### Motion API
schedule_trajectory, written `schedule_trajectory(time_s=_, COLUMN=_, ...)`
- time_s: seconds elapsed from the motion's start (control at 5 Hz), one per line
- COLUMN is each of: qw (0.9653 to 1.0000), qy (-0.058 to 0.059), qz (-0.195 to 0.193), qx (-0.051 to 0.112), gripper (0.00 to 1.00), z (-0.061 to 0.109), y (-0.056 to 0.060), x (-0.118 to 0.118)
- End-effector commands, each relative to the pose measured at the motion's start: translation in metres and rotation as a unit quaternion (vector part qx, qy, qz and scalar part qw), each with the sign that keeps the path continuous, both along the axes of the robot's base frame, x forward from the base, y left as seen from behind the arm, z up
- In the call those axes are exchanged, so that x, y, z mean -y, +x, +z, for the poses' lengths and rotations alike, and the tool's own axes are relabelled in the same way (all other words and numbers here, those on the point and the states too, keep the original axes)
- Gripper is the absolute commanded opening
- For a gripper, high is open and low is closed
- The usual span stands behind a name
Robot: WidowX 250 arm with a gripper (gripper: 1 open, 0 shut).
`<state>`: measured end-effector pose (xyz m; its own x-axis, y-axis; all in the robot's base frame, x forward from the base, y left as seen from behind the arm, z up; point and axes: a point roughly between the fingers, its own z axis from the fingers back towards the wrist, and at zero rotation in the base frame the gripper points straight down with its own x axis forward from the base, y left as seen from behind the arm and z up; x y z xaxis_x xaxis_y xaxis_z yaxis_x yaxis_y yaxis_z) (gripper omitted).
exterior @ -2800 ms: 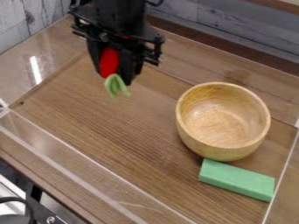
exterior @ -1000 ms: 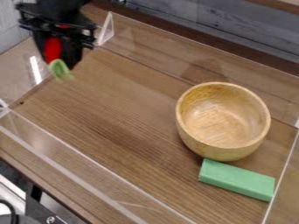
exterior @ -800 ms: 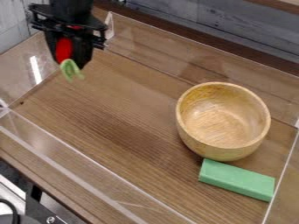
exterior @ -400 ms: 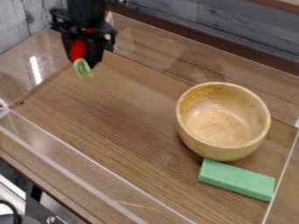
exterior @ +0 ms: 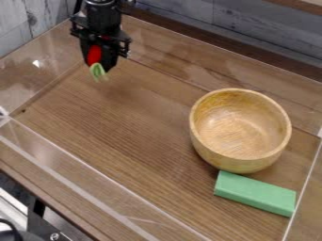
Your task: Move the red object to the left side of the table
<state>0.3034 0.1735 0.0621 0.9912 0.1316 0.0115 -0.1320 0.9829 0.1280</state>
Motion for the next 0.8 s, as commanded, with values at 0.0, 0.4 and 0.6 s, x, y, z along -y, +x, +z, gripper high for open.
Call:
schedule_trajectory(time_s=0.0, qw=0.9995, qy=0.016, qz=0.009, qx=0.027, gripper=0.0, z=0.019, y=0.009, x=-0.014)
schedule_trajectory(time_s=0.4, qw=0.9994, qy=0.01, qz=0.019, qx=0.027, gripper=0.0, z=0.009, y=0.015, x=-0.005)
schedule_trajectory(time_s=0.6, qw=0.9993, qy=0.008, qz=0.025, qx=0.027, gripper=0.0, z=0.008, y=0.016, x=-0.018)
